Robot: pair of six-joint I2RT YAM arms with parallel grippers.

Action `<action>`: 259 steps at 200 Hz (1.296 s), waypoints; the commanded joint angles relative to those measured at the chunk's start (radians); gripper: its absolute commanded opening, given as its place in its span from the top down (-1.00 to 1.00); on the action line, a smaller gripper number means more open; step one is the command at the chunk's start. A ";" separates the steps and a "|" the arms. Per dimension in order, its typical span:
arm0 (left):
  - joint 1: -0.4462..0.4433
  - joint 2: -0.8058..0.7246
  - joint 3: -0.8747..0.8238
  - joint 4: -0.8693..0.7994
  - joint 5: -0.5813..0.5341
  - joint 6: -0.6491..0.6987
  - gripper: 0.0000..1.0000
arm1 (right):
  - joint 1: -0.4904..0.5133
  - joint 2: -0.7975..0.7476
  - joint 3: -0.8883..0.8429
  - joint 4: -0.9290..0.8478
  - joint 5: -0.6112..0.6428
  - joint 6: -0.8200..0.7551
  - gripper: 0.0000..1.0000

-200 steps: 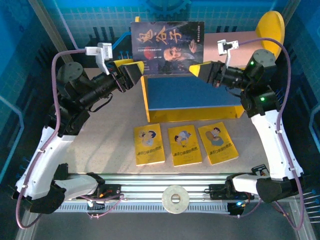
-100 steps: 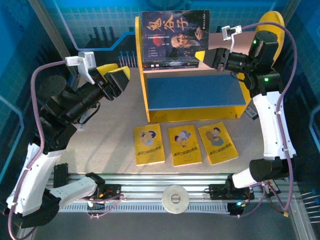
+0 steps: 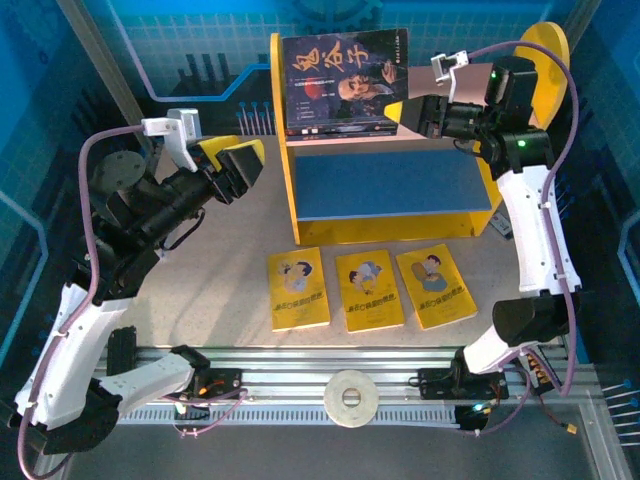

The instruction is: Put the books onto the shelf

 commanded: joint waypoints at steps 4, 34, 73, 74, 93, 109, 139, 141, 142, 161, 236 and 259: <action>0.010 -0.007 -0.007 0.002 -0.021 0.014 -0.37 | -0.013 0.004 0.059 0.025 -0.029 -0.022 0.88; 0.011 -0.004 -0.010 0.006 -0.021 0.015 -0.38 | -0.013 0.015 0.069 0.009 -0.023 -0.031 0.87; 0.010 -0.005 -0.015 0.009 -0.021 0.017 -0.39 | -0.012 0.022 0.078 -0.004 -0.020 -0.039 0.85; 0.010 -0.005 -0.015 0.009 -0.021 0.017 -0.38 | -0.011 0.023 0.079 -0.006 -0.018 -0.041 0.85; 0.011 -0.006 -0.017 0.010 -0.021 0.018 -0.38 | -0.007 0.028 0.090 -0.028 -0.009 -0.056 0.81; 0.010 -0.004 -0.017 0.011 -0.020 0.018 -0.38 | -0.002 0.033 0.102 -0.045 -0.005 -0.066 0.79; 0.010 -0.006 -0.021 0.011 -0.020 0.017 -0.38 | 0.008 0.039 0.112 -0.055 0.007 -0.070 0.78; 0.010 -0.006 -0.021 0.012 -0.020 0.016 -0.38 | 0.009 0.040 0.112 -0.056 0.007 -0.070 0.77; 0.010 -0.006 -0.021 0.012 -0.019 0.016 -0.38 | 0.009 0.041 0.111 -0.056 0.009 -0.070 0.78; 0.010 -0.007 -0.023 0.013 -0.019 0.017 -0.39 | 0.015 0.043 0.113 -0.066 0.021 -0.079 0.76; 0.012 -0.012 -0.029 0.013 -0.018 0.020 -0.40 | 0.043 0.062 0.146 -0.113 0.046 -0.108 0.57; 0.012 -0.018 -0.035 0.015 -0.020 0.022 -0.40 | 0.048 0.067 0.161 -0.125 0.056 -0.112 0.43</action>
